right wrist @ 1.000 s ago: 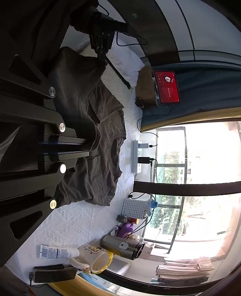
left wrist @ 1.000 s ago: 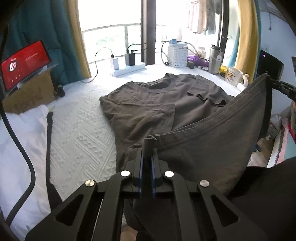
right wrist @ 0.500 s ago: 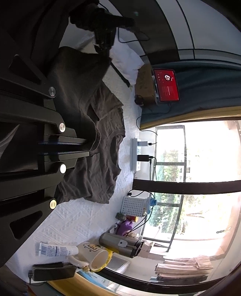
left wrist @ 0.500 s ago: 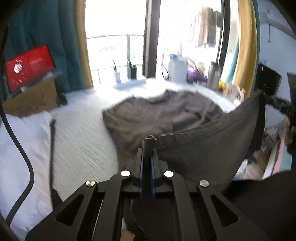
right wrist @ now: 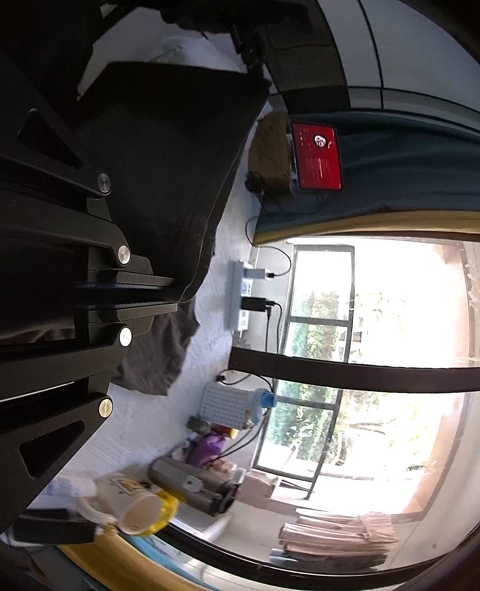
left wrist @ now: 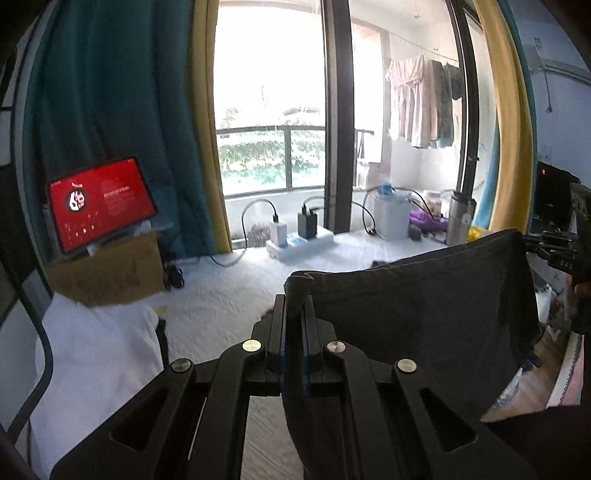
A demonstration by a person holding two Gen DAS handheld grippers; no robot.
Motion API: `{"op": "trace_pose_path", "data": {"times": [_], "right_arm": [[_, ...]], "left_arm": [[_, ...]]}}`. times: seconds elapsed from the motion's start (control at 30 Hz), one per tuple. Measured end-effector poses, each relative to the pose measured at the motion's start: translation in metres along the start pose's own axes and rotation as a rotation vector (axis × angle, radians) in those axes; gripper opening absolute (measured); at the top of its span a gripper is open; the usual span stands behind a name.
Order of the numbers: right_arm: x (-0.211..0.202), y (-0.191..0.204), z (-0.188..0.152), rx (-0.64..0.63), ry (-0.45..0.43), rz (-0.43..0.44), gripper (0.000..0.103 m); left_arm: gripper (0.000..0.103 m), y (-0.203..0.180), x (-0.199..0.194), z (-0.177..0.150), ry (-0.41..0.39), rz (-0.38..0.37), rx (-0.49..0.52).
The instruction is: Fold small clothes
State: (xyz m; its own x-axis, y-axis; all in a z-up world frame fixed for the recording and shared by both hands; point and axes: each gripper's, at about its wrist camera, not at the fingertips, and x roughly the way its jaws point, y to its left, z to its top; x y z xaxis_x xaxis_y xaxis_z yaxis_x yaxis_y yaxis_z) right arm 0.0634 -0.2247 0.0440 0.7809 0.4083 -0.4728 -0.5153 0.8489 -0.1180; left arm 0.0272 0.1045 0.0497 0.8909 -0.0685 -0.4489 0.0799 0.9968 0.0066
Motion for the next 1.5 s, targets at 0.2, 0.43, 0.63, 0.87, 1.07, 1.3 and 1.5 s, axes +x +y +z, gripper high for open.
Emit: {"op": "trace_pose_path", "data": {"times": [0.2, 0.43, 0.63, 0.87, 1.07, 1.3, 1.5], "right_arm": [[0.035, -0.013, 0.026, -0.030, 0.009, -0.026, 0.005], [0.086, -0.023, 0.047, -0.056, 0.051, -0.031, 0.005], [0.136, -0.029, 0.056, -0.063, 0.103, -0.018, 0.005], [0.211, -0.044, 0.047, -0.038, 0.215, 0.003, 0.005], [0.262, -0.057, 0.031, -0.007, 0.306, 0.019, 0.005], [0.310, -0.066, 0.008, 0.002, 0.412, 0.028, 0.006], [0.306, -0.090, 0.007, 0.040, 0.397, -0.035, 0.081]], "left_arm": [[0.004, 0.011, 0.023, 0.021, -0.023, 0.022, 0.004], [0.004, 0.027, 0.060, 0.029, 0.014, 0.052, 0.005], [0.004, 0.049, 0.097, 0.028, 0.074, 0.072, -0.022], [0.004, 0.067, 0.157, 0.008, 0.193, 0.068, -0.063], [0.005, 0.079, 0.203, -0.004, 0.269, 0.078, -0.073], [0.004, 0.079, 0.241, -0.018, 0.342, 0.112, -0.049], [0.005, 0.084, 0.260, -0.033, 0.405, 0.148, -0.042]]}}
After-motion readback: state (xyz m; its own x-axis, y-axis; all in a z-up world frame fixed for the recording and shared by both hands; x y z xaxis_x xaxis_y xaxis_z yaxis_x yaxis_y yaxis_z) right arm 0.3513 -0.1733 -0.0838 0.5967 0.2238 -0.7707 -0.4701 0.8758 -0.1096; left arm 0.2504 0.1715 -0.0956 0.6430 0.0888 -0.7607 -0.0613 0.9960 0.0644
